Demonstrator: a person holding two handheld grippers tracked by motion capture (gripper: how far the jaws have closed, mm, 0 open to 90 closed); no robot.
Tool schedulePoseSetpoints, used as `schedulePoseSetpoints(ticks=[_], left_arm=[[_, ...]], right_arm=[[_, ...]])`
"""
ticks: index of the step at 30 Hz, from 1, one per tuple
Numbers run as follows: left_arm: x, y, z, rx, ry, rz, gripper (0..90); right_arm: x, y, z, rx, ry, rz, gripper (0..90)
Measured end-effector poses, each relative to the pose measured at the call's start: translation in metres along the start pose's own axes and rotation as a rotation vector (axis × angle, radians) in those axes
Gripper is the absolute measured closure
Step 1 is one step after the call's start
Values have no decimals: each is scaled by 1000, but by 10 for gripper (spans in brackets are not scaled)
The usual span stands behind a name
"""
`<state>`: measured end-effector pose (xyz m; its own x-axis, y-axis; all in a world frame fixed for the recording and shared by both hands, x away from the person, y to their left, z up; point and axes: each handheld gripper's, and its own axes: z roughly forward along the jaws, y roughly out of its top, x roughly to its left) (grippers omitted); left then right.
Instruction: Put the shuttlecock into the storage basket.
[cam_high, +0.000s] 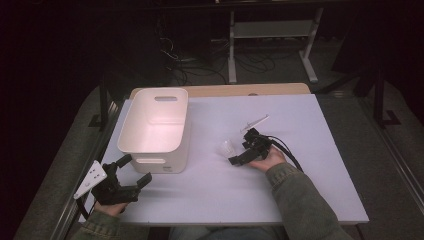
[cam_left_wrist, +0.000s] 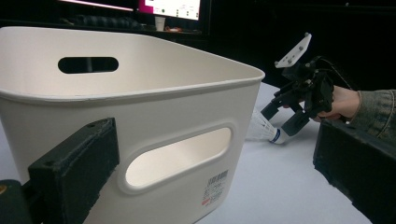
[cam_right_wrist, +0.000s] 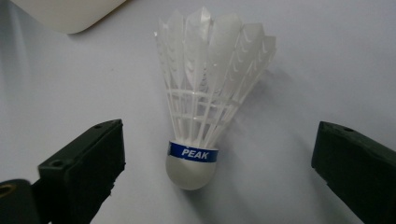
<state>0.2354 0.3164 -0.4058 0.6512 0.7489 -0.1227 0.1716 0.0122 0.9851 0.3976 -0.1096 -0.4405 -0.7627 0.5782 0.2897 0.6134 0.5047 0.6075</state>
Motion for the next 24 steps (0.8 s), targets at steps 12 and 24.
schedulePoseSetpoints(ticks=[12, 24], left_arm=[[0, 0, 0, 2, 0, 0, 0], [0, 0, 0, 2, 1, 1, 0]], right_arm=[[-3, -1, 2, 18, 48, 14, 124], [-4, -1, -2, 35, 86, 53, 302]])
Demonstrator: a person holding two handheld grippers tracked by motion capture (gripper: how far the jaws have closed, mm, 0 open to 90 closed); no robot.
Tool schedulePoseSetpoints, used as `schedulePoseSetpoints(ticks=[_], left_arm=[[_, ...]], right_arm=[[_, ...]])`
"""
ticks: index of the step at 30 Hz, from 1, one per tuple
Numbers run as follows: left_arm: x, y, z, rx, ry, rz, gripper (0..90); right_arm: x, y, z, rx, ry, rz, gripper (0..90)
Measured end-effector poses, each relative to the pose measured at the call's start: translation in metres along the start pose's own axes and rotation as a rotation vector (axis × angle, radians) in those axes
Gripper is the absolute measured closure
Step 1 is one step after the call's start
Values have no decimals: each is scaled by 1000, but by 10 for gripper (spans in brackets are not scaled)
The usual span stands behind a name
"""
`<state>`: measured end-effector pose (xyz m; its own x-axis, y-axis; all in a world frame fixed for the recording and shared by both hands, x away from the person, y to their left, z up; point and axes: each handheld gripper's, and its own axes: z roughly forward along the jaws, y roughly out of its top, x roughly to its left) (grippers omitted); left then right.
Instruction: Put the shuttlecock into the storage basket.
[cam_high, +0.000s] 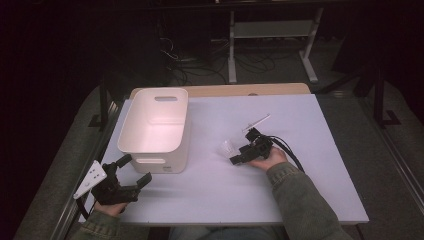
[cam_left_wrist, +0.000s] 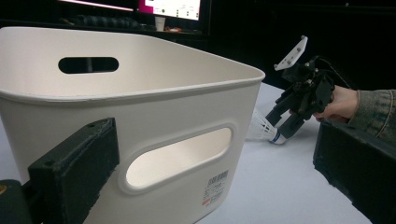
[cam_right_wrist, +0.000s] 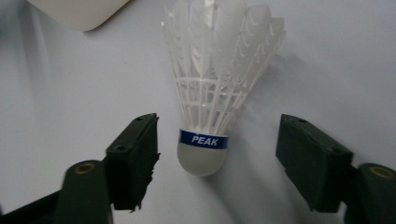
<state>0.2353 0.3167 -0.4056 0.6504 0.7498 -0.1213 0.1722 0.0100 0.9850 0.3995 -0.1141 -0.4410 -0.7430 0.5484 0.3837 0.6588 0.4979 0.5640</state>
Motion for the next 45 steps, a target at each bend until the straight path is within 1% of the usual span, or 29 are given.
schedulePoseSetpoints(ticks=[2, 4, 5, 6, 7, 9, 11, 12, 13, 14, 17, 19, 20, 22, 25, 27, 31, 33, 35, 39, 43, 44, 45], left_arm=[[0, 0, 0, 0, 0, -1, 0], [0, 0, 0, -1, 0, -1, 0], [0, 0, 0, -1, 0, -1, 0], [0, 0, 0, 0, 0, 0, 0], [0, 0, 0, 1, 0, 0, 0], [0, 0, 0, -1, 0, -2, 0], [0, 0, 0, 0, -1, 1, 0], [0, 0, 0, 0, -1, -1, 0], [0, 0, 0, 0, -1, -1, 0], [0, 0, 0, 2, -2, 0, 0], [0, 0, 0, 1, -5, -3, 0], [0, 0, 0, 0, -7, -2, 0], [0, 0, 0, -1, -5, -6, 0], [0, 0, 0, -1, -6, -8, 0], [0, 0, 0, 1, -7, -8, 0], [0, 0, 0, 1, -6, -8, 0], [0, 0, 0, -1, -6, -9, 0], [0, 0, 0, 2, -6, -6, 0], [1, 0, 0, 4, -4, -3, 0], [0, 0, 0, 3, -4, -2, 0], [1, 0, 0, 8, -4, -3, 0], [1, 0, 0, 7, -3, -3, 0], [0, 0, 0, 6, -3, -3, 0]], right_arm=[[0, 0, 1, 5, -10, -12, 341], [2, 0, 1, 9, -3, -13, 387], [2, 0, 1, 9, -3, -13, 387], [4, 0, 2, 11, -7, -15, 428], [3, 0, 3, 11, -9, -24, 445], [3, 0, 3, 12, -20, -22, 480], [3, 0, 3, 15, -20, -15, 505], [4, 1, 2, 18, -11, -5, 513], [4, 1, 2, 19, -16, -4, 517], [3, 0, 2, 21, -24, -13, 531], [3, 1, 2, 28, -9, -5, 576], [5, 1, 3, 33, -1, -4, 624], [5, 0, 3, 34, -2, -10, 628], [5, 0, 4, 35, -9, -6, 632], [5, 0, 3, 35, 6, 18, 635], [3, 0, 3, 32, 1, 10, 635], [4, 0, 2, 32, 5, 23, 635], [4, 0, 0, 17, 5, 30, 635], [4, 0, -1, 7, 4, 24, 636], [5, 2, -4, 6, 0, 21, 635], [5, 3, -11, -22, -1, 29, 635], [5, 3, -13, -32, 6, 19, 636], [5, 3, -14, -31, -9, 15, 636]])
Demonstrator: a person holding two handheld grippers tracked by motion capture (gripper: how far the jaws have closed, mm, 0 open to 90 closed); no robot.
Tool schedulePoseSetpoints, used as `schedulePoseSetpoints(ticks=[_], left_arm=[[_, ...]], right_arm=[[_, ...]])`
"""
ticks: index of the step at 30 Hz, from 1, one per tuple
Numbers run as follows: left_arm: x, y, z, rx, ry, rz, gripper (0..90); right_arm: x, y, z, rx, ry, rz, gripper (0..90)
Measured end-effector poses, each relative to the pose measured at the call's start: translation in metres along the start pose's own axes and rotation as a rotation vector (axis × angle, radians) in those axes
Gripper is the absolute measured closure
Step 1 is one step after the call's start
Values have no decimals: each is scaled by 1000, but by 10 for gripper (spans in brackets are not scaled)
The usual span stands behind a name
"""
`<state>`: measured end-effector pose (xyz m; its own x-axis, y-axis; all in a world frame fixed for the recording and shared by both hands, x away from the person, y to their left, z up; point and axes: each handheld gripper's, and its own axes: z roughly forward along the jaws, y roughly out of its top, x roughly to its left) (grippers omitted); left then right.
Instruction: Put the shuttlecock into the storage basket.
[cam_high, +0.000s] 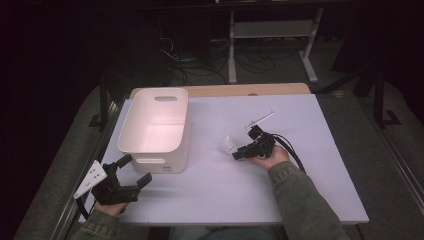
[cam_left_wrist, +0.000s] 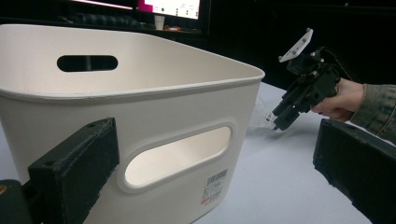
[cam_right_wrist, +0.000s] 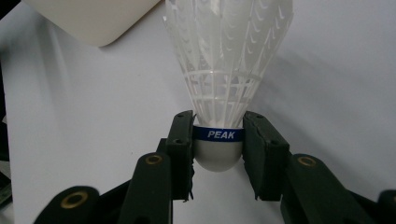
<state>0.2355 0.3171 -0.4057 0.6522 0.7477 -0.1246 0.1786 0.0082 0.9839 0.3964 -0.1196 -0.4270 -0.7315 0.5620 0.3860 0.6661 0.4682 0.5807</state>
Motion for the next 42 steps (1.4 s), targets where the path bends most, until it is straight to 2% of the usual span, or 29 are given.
schedulePoseSetpoints(ticks=[4, 14, 20, 28, 33, 42], left_arm=[[0, 0, 0, 1, 1, -1, 0], [0, 0, 0, -1, -2, -1, 0], [0, 0, 0, -1, -1, -1, 0], [0, 0, 0, -2, -1, -3, 0], [0, 0, 0, 0, 0, 0, 0], [0, 0, 0, -5, -1, -5, 0]], right_arm=[[2, 2, -7, -16, 7, 4, 635], [3, 5, -17, -33, -9, 1, 635], [5, 5, -23, -46, 2, 7, 635], [11, 14, -38, -73, -6, -11, 635], [16, 20, -41, -84, -5, -37, 635], [24, 31, -45, -85, -2, -51, 635]])
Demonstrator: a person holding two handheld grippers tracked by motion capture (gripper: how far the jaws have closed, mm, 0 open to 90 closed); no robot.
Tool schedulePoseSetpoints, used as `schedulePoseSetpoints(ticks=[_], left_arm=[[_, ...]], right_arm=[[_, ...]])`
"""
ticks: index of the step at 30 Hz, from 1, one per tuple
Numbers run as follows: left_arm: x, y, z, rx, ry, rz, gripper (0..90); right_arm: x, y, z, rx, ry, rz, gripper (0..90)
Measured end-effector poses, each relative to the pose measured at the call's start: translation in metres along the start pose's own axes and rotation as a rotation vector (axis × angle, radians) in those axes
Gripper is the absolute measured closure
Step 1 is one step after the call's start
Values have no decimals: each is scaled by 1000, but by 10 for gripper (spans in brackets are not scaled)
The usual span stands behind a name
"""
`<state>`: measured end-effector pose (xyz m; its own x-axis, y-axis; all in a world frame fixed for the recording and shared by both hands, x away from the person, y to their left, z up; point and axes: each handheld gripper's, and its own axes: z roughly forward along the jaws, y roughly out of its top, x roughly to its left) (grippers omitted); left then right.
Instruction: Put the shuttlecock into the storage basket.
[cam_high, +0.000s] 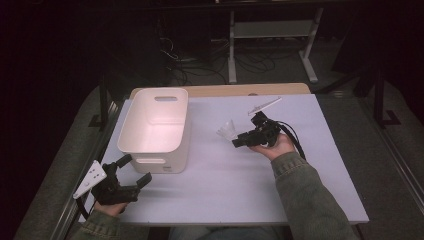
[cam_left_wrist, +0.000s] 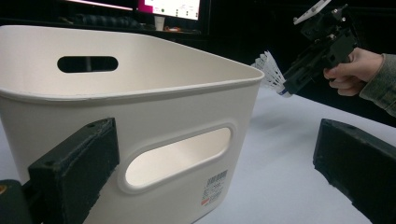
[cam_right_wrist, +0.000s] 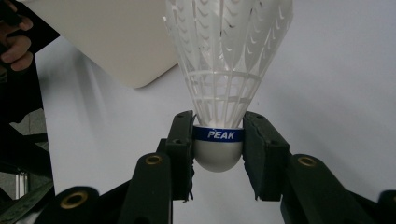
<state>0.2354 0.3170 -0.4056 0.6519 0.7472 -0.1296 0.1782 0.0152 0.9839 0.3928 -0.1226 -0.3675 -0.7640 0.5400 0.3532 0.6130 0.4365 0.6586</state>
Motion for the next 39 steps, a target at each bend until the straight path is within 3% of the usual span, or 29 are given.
schedulePoseSetpoints(ticks=[39], left_arm=[[1, 0, 0, -1, 0, 5, 0]], right_arm=[[20, 45, -6, -5, 13, -75, 635]])
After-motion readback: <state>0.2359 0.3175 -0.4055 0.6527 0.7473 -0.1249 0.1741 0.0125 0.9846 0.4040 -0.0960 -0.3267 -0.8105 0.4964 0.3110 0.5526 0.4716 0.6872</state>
